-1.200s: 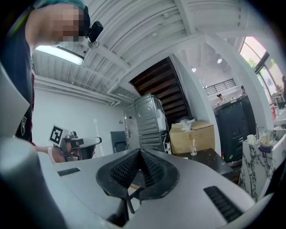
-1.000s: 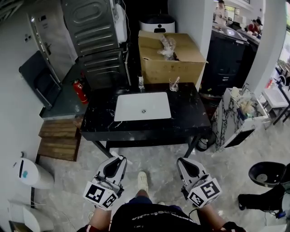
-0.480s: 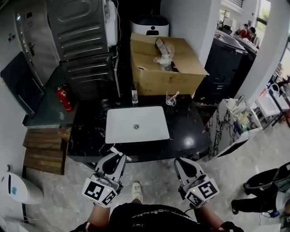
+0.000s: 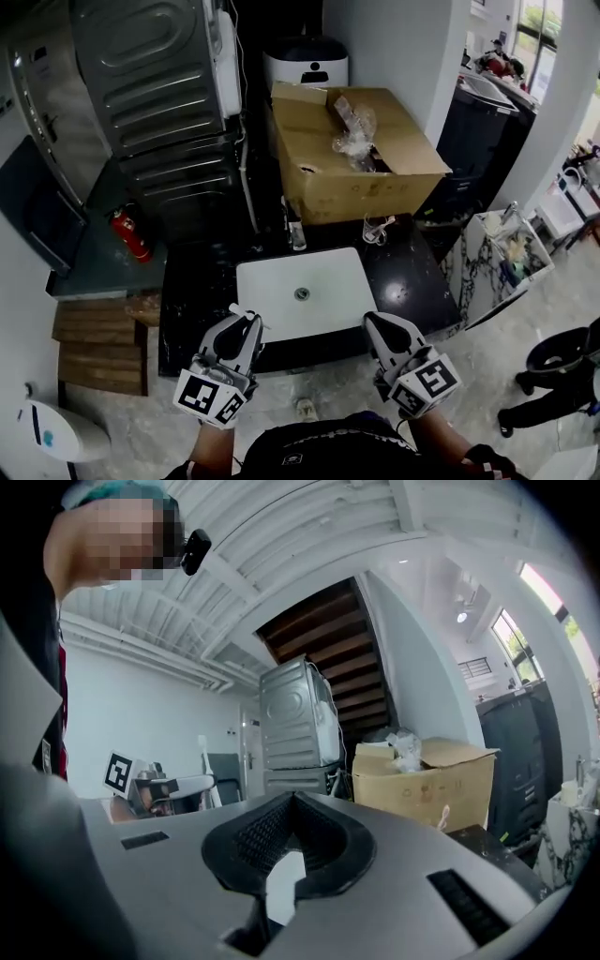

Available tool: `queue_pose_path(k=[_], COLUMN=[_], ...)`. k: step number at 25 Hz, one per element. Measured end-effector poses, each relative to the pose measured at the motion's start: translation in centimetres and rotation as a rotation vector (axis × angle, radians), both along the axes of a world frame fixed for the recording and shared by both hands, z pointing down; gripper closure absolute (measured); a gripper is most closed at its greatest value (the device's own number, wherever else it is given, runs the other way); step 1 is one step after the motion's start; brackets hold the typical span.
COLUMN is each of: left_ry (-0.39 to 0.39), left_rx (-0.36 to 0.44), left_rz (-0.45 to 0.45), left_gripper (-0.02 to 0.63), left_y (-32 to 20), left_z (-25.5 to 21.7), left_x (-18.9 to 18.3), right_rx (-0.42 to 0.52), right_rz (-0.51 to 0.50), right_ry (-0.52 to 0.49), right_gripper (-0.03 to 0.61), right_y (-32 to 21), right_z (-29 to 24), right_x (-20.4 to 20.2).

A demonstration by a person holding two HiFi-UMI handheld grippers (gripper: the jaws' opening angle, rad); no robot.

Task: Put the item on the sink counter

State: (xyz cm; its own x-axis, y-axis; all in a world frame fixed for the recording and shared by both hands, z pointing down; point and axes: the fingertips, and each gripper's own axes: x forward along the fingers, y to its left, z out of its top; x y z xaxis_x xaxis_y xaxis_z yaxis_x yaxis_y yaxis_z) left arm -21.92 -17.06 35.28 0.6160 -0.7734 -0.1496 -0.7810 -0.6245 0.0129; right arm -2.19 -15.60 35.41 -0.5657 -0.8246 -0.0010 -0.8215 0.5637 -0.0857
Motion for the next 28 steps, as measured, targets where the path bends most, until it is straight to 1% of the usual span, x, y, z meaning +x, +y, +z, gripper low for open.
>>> queue_pose_path(k=[2,8,11,15,18,23,25,28], left_ry=[0.009,0.039,0.038,0.033,0.023,0.017,0.033,0.08], left_rx=[-0.009,-0.035,-0.036,-0.029,-0.028,-0.033,-0.039,-0.057], left_rz=[0.016,0.081,0.101,0.105,0.119,0.139,0.153,0.175], left_gripper=[0.568,0.568,0.568,0.568,0.568,0.568,0.568,0.568], left_y=[-1.5,-4.9,-6.2,-7.5,-8.8,-11.6,-13.2,-16.1], left_z=[0.2,1.0,1.2,1.1,1.0,1.3,1.7,2.5], left_x=[0.1,2.7,4.4,6.5,8.3,11.1,12.5,14.9], right_rx=[0.014,-0.016,-0.016,-0.026,-0.029,-0.033,-0.038,-0.053], right_rz=[-0.001,0.042,0.053,0.053,0.051,0.047,0.05,0.067], right_ry=[-0.012,-0.027,-0.031,-0.039,-0.021,-0.024,-0.022,-0.022], right_gripper=[0.541,0.541,0.541,0.541,0.541,0.541,0.541,0.541], right_y=[-1.1,-3.6,-4.8,-6.9,-8.2,-10.2,-11.1,-12.4], right_z=[-0.5,0.1,0.5,1.3,1.7,1.8,2.0,2.4], right_x=[-0.4,1.1,2.3,3.6,4.5,5.8,6.6,8.0])
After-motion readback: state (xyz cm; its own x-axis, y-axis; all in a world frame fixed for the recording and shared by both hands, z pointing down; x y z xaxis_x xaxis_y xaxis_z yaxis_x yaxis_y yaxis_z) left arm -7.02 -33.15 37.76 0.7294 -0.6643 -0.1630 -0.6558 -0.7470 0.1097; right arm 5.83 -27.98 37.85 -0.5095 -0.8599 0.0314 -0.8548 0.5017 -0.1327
